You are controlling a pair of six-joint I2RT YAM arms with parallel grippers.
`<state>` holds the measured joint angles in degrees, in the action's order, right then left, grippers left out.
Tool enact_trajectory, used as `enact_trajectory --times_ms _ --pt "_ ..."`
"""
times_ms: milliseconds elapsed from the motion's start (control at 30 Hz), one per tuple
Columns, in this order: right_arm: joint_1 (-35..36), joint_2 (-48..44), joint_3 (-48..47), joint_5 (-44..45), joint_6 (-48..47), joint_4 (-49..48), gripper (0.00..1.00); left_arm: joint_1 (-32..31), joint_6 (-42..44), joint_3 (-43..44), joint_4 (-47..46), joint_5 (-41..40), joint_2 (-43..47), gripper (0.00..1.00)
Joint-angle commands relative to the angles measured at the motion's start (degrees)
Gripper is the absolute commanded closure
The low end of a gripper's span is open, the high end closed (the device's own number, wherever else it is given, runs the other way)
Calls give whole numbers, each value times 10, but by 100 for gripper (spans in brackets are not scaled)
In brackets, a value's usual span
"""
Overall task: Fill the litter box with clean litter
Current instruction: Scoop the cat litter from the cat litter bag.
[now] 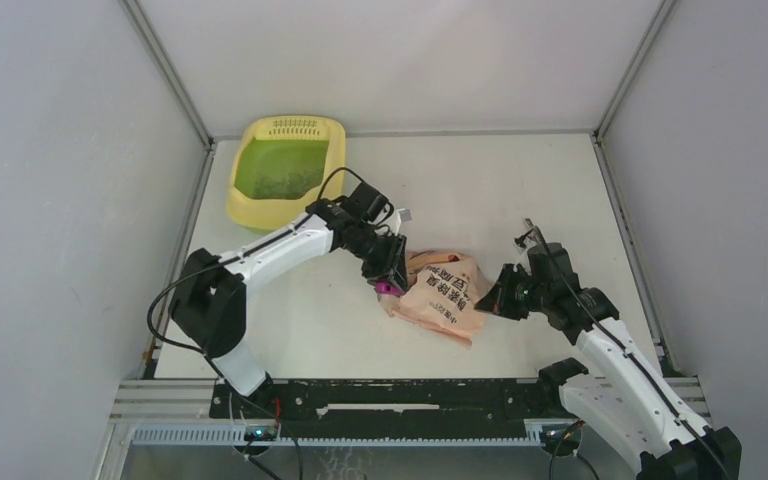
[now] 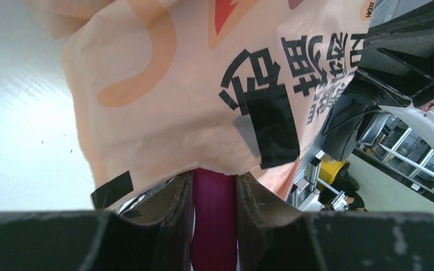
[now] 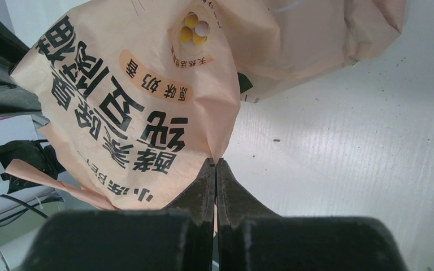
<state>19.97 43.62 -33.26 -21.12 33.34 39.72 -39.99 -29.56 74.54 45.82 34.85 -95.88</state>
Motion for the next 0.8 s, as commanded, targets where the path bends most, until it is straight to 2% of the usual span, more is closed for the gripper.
enact_trajectory --times_ms 0,333,567,700,767 --pt "4 6 -11 1 0 -14 100 -9 -14 -39 -115 53 -25 100" --pt "-1 44 -32 17 -3 -25 100 -6 -114 -163 -382 120 -42 100" --pt "-20 59 -34 17 -2 -36 100 3 -250 -244 -702 166 -98 100" --pt "-51 75 -34 10 -2 -49 100 8 -315 -278 -844 168 -126 100" --pt "-72 84 -34 3 -3 -56 100 12 -368 -305 -946 172 -130 100"
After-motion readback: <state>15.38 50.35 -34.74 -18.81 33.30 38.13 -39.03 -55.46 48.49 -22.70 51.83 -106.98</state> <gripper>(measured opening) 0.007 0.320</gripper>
